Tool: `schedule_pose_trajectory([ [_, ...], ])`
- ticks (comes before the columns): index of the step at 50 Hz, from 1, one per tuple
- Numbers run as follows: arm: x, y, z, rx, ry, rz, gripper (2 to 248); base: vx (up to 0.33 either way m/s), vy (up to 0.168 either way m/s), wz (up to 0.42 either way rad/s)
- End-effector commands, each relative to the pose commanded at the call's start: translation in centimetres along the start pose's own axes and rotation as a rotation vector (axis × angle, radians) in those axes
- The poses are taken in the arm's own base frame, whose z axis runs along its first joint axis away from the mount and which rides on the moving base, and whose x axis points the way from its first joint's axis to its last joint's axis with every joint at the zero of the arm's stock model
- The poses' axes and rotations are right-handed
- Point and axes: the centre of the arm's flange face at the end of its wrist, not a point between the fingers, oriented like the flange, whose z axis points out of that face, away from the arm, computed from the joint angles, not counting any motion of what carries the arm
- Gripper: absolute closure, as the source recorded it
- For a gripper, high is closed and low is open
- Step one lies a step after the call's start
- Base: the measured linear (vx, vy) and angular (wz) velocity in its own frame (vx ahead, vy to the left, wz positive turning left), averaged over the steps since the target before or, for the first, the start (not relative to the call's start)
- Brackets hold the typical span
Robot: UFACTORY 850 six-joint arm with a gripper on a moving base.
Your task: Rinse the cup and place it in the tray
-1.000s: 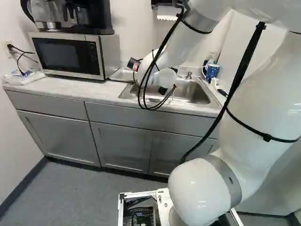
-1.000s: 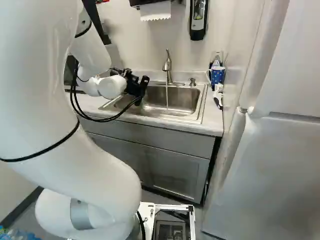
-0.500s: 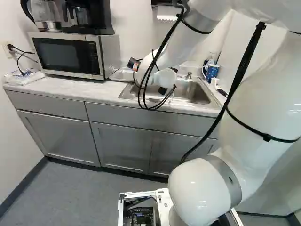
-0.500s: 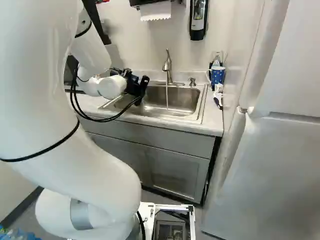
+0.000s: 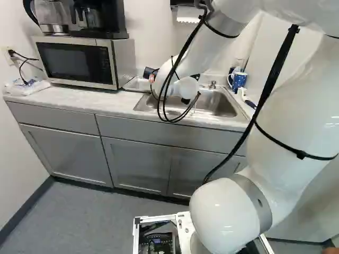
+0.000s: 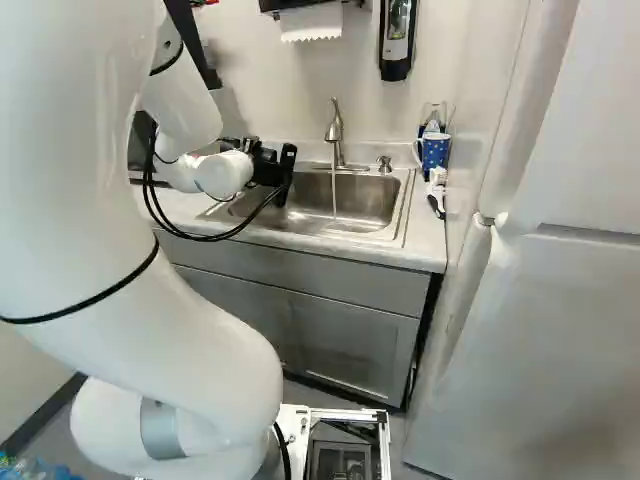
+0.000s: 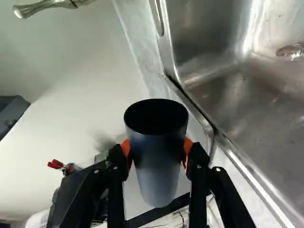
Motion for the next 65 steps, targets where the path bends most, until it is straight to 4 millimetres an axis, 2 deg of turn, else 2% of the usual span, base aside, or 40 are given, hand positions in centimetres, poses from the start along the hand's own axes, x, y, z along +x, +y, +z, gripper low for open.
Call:
schedule_pose_trajectory([
  [65, 0.00, 0.00, 0.00, 0.000, 0.000, -0.683, 127, 0.000, 0.000, 0.000],
])
